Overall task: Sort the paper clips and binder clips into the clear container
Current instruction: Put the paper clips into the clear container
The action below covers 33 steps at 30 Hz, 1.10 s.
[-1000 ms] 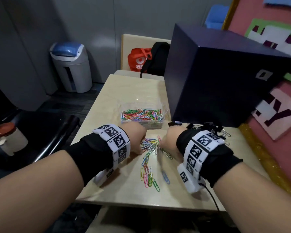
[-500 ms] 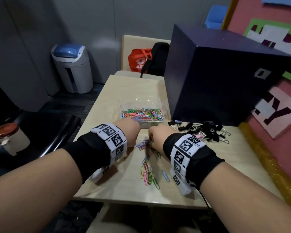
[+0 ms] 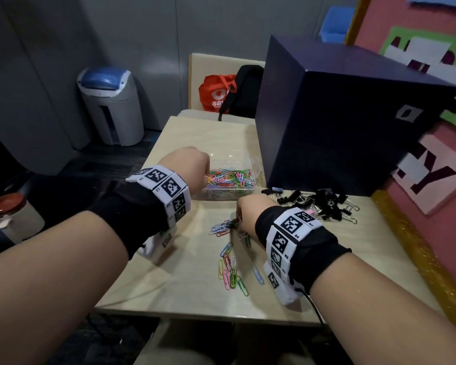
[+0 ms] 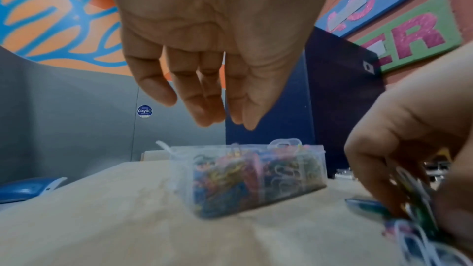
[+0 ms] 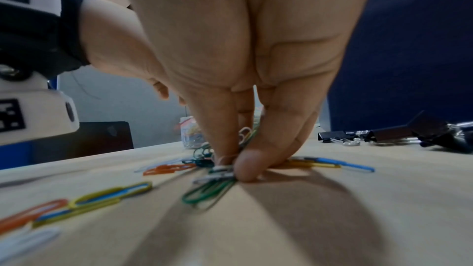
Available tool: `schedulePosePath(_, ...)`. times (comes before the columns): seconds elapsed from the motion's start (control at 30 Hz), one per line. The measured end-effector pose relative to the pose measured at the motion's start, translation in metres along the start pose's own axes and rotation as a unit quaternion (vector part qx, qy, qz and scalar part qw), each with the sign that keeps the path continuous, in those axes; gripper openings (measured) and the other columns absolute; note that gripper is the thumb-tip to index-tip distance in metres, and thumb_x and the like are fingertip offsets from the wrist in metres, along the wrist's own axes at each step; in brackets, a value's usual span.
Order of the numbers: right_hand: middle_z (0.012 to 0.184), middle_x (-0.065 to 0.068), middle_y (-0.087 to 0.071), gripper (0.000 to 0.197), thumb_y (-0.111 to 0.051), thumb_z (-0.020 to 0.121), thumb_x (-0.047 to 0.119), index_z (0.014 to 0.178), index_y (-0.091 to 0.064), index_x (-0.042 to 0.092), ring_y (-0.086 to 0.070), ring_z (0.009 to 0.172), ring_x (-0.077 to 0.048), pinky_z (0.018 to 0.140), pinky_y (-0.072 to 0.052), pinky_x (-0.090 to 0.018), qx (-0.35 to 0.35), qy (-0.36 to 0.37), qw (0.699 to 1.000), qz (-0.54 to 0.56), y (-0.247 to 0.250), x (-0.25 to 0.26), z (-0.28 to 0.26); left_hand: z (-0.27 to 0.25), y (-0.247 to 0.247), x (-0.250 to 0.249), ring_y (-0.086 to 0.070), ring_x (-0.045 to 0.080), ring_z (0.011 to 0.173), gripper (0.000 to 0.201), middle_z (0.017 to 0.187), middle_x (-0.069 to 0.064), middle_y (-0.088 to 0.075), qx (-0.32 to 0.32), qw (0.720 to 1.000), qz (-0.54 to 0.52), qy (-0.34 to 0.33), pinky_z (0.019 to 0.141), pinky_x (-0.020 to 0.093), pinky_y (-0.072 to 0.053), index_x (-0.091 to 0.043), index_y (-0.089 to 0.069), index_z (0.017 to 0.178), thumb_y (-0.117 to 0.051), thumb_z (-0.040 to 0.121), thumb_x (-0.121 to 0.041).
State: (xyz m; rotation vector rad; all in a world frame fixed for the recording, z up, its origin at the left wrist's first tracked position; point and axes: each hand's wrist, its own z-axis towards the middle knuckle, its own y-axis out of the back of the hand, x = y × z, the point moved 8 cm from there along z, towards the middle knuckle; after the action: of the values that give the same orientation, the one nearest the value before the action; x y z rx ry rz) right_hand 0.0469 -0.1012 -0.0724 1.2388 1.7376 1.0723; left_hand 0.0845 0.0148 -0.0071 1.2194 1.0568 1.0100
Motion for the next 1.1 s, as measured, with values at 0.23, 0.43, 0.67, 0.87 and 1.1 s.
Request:
schedulePosePath(0.23, 0.119, -0.011, -0.063, 0.03, -0.05, 0.093, 0.01, 0.12, -0.062, 0.006, -0.06, 0.1, -0.027, 0.086, -0.049, -0.03, -0.003, 0.003, 1.0, -0.005, -0.001, 0.0, -0.001, -0.012, -0.024, 0.004, -0.058, 0.027, 0.106, 0.026, 0.113, 0.007, -0.063, 0.047, 0.998, 0.037, 0.004, 0.086, 0.035, -0.048, -0.018, -0.065, 0.113, -0.051, 0.093, -0.014)
schedulePosePath(0.43, 0.109, -0.004, -0.068, 0.024, -0.055, 0.092, 0.016, 0.11, -0.07, 0.012, -0.059, 0.089, -0.022, 0.078, -0.047, -0.026, -0.033, -0.005, 0.999, 0.025, 0.011, -0.01, -0.008, -0.02, -0.027, -0.002, -0.057, 0.027, 0.106, 0.025, 0.114, 0.007, -0.061, 0.054, 0.997, 0.043, -0.026, 0.08, 0.031, -0.043, -0.019, -0.063, 0.109, -0.055, 0.089, -0.008)
schedulePosePath(0.67, 0.089, 0.004, -0.063, 0.013, -0.066, 0.086, 0.02, 0.098, -0.072, 0.018, -0.059, 0.087, -0.014, 0.074, -0.043, -0.019, -0.215, -0.028, 0.945, 0.245, 0.066, -0.033, -0.031, -0.03, -0.029, -0.015, -0.057, 0.025, 0.104, 0.025, 0.112, 0.004, -0.061, 0.071, 0.995, 0.044, -0.061, 0.077, 0.03, -0.042, -0.023, -0.063, 0.107, -0.051, 0.09, -0.008)
schedulePosePath(0.87, 0.125, -0.001, -0.058, 0.032, -0.062, 0.091, 0.025, 0.122, -0.06, 0.022, -0.057, 0.112, -0.02, 0.094, -0.043, -0.026, -0.207, -0.03, 0.944, 0.255, 0.055, -0.026, -0.018, -0.042, -0.028, -0.025, -0.06, 0.026, 0.085, 0.01, 0.088, 0.003, -0.065, 0.085, 0.989, 0.091, -0.074, 0.066, 0.028, -0.044, -0.02, -0.067, 0.093, -0.059, 0.086, -0.022)
schedulePosePath(1.1, 0.12, -0.008, -0.064, 0.03, -0.044, 0.096, 0.014, 0.117, -0.064, 0.008, -0.061, 0.109, -0.027, 0.085, -0.05, -0.032, -0.046, -0.069, 0.995, 0.057, 0.033, -0.035, -0.028, -0.049, -0.054, -0.017, -0.054, 0.024, 0.069, 0.024, 0.063, 0.0, -0.048, 0.186, 0.967, 0.17, -0.041, 0.06, 0.03, -0.045, -0.015, -0.058, 0.075, -0.061, 0.088, -0.036)
